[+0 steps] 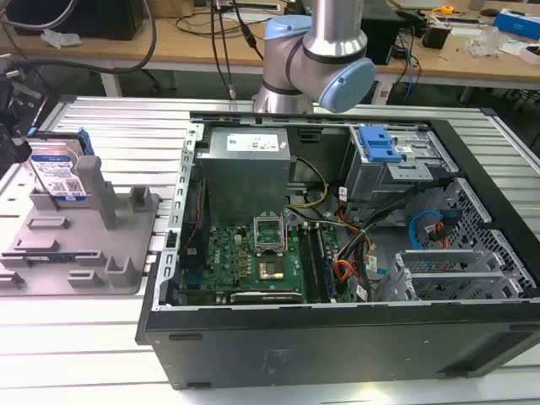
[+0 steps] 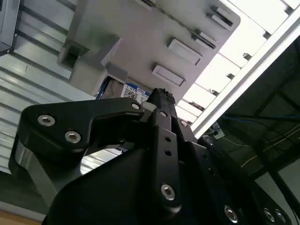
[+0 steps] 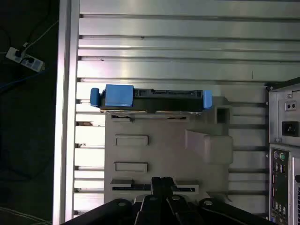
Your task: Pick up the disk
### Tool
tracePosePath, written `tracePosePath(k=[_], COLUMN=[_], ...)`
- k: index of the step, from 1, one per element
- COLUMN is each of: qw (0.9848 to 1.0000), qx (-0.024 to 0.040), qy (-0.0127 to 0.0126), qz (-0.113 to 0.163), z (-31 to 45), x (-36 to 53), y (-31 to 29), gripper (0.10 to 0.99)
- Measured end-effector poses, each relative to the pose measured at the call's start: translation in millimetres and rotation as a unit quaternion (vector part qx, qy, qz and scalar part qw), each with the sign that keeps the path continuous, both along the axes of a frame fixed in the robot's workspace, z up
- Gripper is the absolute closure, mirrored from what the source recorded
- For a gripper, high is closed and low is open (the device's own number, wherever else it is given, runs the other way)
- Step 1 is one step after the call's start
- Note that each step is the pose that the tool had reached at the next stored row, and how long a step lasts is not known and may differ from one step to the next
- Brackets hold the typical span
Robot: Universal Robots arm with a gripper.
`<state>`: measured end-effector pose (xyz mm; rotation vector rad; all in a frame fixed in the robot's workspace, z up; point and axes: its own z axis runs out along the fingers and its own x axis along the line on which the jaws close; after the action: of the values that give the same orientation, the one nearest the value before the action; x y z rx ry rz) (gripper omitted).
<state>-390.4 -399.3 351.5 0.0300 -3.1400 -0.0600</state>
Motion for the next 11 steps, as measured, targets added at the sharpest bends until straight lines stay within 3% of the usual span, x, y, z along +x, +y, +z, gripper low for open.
tracePosePath(k=[7,11], qw=[1.0000,0.9990], qx=[0.0000,0.0000], qy=[0.0000,0.0000], qz=[0.001,0.044], z=[0.0,-0.1], x=[0.0,0.0], y=[0.0,0.0], gripper=[0.980,0.980])
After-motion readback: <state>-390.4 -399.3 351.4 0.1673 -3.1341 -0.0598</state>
